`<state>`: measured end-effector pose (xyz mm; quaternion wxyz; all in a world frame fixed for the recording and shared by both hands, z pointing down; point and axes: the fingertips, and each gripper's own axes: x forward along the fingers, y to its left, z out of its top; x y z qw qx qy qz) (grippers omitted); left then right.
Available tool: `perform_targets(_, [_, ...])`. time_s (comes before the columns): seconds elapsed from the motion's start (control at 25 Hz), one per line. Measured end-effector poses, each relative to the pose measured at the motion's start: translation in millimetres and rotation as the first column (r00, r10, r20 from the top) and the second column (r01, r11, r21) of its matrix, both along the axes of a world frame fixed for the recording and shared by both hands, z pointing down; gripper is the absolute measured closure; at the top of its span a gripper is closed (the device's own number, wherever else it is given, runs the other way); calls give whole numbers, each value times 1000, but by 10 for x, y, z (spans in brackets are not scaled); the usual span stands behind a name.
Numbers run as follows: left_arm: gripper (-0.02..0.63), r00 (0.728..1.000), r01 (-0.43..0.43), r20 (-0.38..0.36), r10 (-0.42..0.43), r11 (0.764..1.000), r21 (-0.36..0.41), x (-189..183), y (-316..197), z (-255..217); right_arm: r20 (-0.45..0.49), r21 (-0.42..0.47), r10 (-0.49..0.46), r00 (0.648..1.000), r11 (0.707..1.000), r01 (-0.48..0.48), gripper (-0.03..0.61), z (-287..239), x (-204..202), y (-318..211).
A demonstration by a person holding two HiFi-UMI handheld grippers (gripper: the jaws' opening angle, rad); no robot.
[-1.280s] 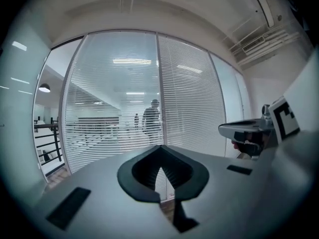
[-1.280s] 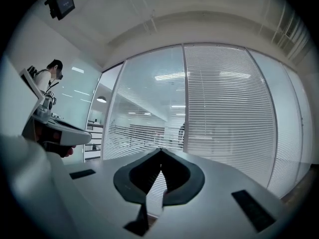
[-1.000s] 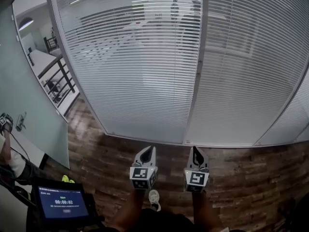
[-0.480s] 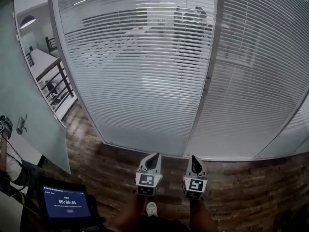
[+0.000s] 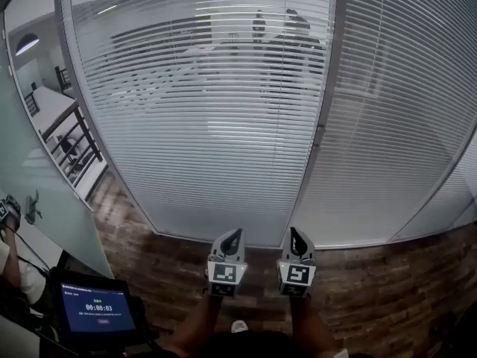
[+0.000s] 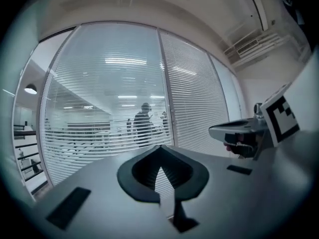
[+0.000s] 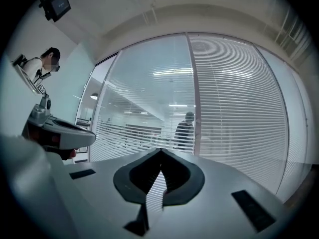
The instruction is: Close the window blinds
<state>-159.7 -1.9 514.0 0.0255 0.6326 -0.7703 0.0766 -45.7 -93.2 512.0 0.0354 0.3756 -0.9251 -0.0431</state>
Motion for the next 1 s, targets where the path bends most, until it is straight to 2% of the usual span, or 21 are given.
perform_targets(0.24, [614,999,-24,25,23,999,31,-218,-511,12,-17,12,-10,1000,1000,10,577,61,-236,-420])
perform_targets(0.44, [614,1000,-17,23,16,999,35,-248,-458,3,-28,12,2,1000,1000,-1,577,72,-192,-333])
perform_targets(0.56, [614,999,-12,36,9,998,68,-294,-482,33,-29,3,0,1000,1000,0,577,103,-187,-352])
perform_targets(0.8, [614,1000,-7,17,6,999,37,-318,-467,36,-24,30,0,1000,1000,1,577,78,-189,-384])
perform_targets(1.0, [614,1000,0,30,-3,995,99,-539,-804,136,-36,-16,18,999,1000,-18,577,128,-295,-675])
